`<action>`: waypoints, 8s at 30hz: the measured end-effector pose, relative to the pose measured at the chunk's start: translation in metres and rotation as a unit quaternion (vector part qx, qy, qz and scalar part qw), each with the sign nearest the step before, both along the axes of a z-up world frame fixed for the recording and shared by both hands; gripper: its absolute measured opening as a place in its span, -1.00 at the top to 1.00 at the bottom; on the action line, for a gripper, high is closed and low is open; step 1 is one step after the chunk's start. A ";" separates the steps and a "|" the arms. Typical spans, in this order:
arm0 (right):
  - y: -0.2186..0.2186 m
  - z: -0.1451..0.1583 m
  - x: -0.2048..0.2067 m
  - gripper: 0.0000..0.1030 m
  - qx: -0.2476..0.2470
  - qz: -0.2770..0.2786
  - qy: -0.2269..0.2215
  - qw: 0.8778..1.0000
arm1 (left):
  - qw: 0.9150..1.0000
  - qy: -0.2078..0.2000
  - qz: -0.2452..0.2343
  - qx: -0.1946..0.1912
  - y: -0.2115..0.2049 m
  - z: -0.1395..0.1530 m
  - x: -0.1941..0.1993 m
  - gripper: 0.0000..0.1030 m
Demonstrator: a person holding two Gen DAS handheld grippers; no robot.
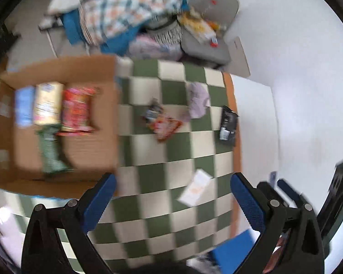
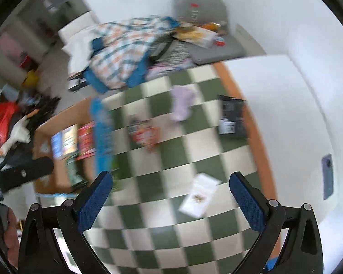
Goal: Organize soft objects
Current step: 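Grasp the panda snack bag with the left tool while the right tool grasps the black bag, then carry both bags into the box and open both tools, then lift both open tools out of the box and move toward the cloth, then grasp the lilac cloth with the left tool while the right tool grasps the white card, then carry the cloth and card into the box and open both tools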
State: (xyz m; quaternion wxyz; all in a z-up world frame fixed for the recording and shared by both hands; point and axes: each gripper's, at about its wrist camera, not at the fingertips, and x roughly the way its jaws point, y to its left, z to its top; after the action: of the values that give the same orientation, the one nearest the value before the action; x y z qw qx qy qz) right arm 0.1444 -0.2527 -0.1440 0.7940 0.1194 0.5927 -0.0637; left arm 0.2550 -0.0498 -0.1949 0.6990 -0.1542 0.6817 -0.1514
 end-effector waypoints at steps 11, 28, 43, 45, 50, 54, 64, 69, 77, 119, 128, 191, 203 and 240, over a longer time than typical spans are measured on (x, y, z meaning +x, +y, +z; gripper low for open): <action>-0.153 -0.090 0.065 -1.00 0.022 -0.069 0.059 0.996 | 0.988 0.133 0.065 0.052 -0.078 -0.136 0.076 -0.98; -0.186 -0.238 0.139 -1.00 0.061 -0.055 0.182 0.980 | 0.973 0.178 0.109 0.099 -0.068 -0.208 0.094 -0.14; -0.155 -0.272 0.160 -0.75 0.039 -0.052 0.190 0.980 | 0.981 0.132 0.079 0.114 -0.079 -0.199 0.090 0.14; -0.151 -0.271 0.164 -0.50 0.010 -0.038 0.188 0.981 | 0.982 0.129 0.072 0.120 -0.087 -0.199 0.092 0.17; -0.147 -0.265 0.166 -0.18 -0.003 -0.036 0.178 0.983 | 0.982 0.113 0.055 0.138 -0.098 -0.198 0.093 0.23; -0.146 -0.261 0.166 -0.01 0.006 -0.040 0.170 0.985 | 0.984 0.110 0.051 0.131 -0.104 -0.194 0.085 0.28; -0.137 -0.217 0.138 0.06 0.035 -0.023 0.127 0.991 | 0.994 0.068 0.026 0.078 -0.116 -0.148 0.038 0.28; -0.110 -0.167 0.110 0.06 0.062 0.002 0.090 0.994 | 0.998 0.016 0.000 0.054 -0.109 -0.090 0.010 0.28; -0.026 -0.078 0.057 0.06 0.112 0.063 0.036 0.991 | 0.996 -0.076 -0.006 0.039 -0.037 0.006 -0.029 0.28; 0.320 -0.179 0.087 -0.47 0.052 0.214 0.142 0.965 | 0.984 0.083 0.051 0.151 0.263 -0.133 -0.014 0.03; 0.307 -0.167 0.083 -0.81 0.039 0.198 0.128 0.971 | 0.983 0.040 0.047 0.174 0.259 -0.107 -0.027 -0.87; -0.029 -0.254 -0.034 -0.83 0.043 -0.136 0.216 0.966 | 0.960 -0.083 -0.105 0.245 -0.068 -0.062 -0.005 -0.99; -0.091 -0.224 0.011 -0.17 -0.038 -0.086 0.181 0.979 | 0.981 0.004 -0.111 0.157 -0.163 -0.139 0.101 -0.61; 0.055 -0.055 0.067 -0.17 0.089 0.080 0.061 0.991 | 0.979 -0.143 -0.016 0.144 0.054 0.053 -0.010 0.30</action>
State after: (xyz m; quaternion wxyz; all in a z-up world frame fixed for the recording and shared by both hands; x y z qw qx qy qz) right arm 0.2116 -0.1981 -0.1987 0.7451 0.1376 0.6511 0.0456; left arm 0.2455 0.0047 -0.1422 0.8018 -0.0182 0.5916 -0.0832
